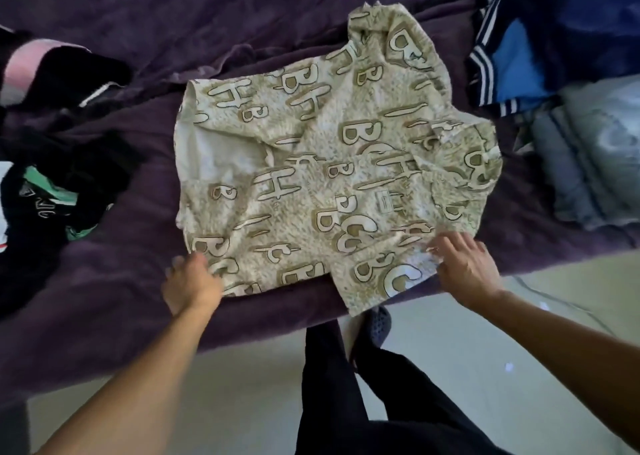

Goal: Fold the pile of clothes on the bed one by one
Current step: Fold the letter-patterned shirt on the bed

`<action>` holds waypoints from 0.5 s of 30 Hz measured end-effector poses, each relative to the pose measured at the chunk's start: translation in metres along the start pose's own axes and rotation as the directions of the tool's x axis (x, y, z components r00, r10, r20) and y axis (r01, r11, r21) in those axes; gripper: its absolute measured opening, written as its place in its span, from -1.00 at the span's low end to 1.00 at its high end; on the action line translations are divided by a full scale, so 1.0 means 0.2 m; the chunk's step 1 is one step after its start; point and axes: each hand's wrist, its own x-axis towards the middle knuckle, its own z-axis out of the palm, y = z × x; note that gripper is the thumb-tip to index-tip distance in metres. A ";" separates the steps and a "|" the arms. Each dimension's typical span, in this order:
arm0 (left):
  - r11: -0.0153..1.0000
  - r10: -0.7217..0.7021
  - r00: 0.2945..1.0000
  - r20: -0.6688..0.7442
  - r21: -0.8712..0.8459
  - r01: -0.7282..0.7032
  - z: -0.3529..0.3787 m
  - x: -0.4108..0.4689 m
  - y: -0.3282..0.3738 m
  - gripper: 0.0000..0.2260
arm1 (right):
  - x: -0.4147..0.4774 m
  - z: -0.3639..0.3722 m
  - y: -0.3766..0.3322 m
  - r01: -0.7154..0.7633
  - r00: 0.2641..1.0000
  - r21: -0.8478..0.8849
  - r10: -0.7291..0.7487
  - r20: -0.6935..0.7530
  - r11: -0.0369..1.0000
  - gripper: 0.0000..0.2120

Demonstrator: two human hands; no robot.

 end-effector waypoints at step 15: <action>0.833 0.443 0.862 0.247 0.242 -0.498 0.46 -0.26 0.43 -0.55 | -0.10 0.24 -0.02 0.301 0.948 0.040 -0.303 0.096 0.953 -0.57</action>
